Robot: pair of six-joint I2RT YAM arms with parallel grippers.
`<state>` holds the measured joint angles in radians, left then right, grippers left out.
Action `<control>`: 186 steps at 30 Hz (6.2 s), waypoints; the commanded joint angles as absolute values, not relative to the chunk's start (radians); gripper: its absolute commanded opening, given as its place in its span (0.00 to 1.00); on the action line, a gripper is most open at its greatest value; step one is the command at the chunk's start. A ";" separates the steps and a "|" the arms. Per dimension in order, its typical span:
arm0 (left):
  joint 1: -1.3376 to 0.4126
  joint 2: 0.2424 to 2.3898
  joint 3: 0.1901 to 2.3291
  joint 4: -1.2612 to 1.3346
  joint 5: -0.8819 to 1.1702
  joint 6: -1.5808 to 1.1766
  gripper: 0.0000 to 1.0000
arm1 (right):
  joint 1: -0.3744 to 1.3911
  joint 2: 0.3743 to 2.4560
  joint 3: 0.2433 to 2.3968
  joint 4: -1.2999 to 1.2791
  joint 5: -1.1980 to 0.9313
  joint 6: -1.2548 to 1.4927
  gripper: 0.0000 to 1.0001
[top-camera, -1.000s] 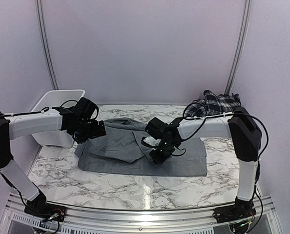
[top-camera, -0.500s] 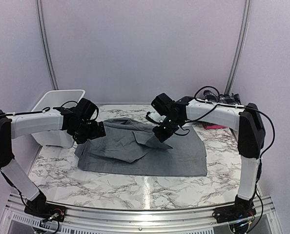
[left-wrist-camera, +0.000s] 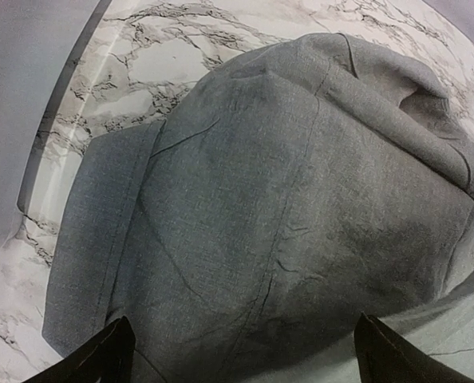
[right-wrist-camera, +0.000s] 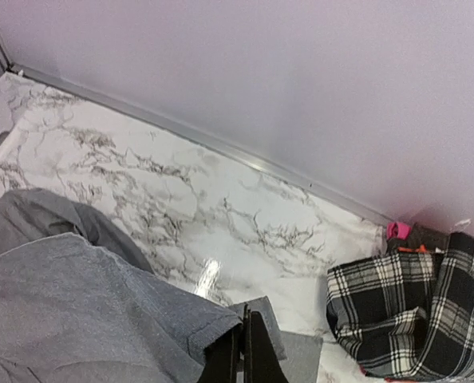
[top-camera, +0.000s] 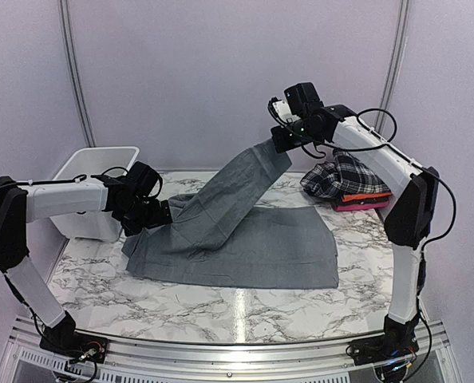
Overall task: Fold and stack the mixed laundry pile
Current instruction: Adjust the 1/3-folded tank top at the center of the board, then move the 1/3-folded shirt to the center of the board.
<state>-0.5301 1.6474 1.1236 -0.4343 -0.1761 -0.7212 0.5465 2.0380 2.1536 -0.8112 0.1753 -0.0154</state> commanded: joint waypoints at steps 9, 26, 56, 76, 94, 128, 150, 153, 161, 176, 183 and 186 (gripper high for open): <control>-0.514 1.671 1.159 -0.461 -0.211 -0.729 0.99 | 0.556 2.242 2.382 -0.631 0.046 -0.064 0.00; -0.531 1.514 0.925 -0.078 0.226 -0.595 0.66 | 0.622 2.295 2.477 -0.355 0.052 -0.066 0.00; -0.513 1.506 0.962 -0.144 0.073 -0.594 0.81 | 0.720 2.044 2.156 -0.405 -0.210 0.055 0.00; -0.443 1.435 0.913 -0.206 0.079 -0.579 0.99 | 0.724 1.625 1.208 -0.515 -0.396 0.092 0.00; -0.424 1.412 0.885 -0.264 0.043 -0.555 0.99 | 0.617 1.465 1.081 -0.798 -0.057 0.197 0.00; -0.499 1.487 0.919 -0.264 0.115 -0.399 0.95 | 0.541 1.387 1.129 -0.867 0.099 0.231 0.64; -0.580 1.809 0.963 -0.312 0.090 -0.368 0.49 | 0.604 1.732 0.990 -0.639 -0.218 0.214 0.50; -0.605 1.757 0.916 -0.343 0.072 -0.352 0.50 | 0.605 1.685 0.915 -0.650 -0.296 0.233 0.50; -0.713 1.526 0.708 -0.421 0.127 -0.429 0.51 | 0.774 1.499 0.720 -0.659 -0.499 0.405 0.50; -0.645 1.550 1.226 -0.563 0.044 -0.347 0.97 | 0.507 1.469 1.076 -0.778 -0.206 0.183 0.58; -0.623 1.923 1.576 -0.613 0.068 -0.141 0.92 | 0.404 1.664 1.215 -0.723 -0.137 0.065 0.57; -0.612 2.036 1.655 -0.615 0.046 -0.118 0.92 | 0.402 1.778 1.284 -0.736 -0.095 0.015 0.56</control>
<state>-0.6231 1.9289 1.5742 -0.5358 0.0582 -0.2153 0.4133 1.6714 1.1900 -0.7395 -0.1711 0.1154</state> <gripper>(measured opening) 0.922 0.567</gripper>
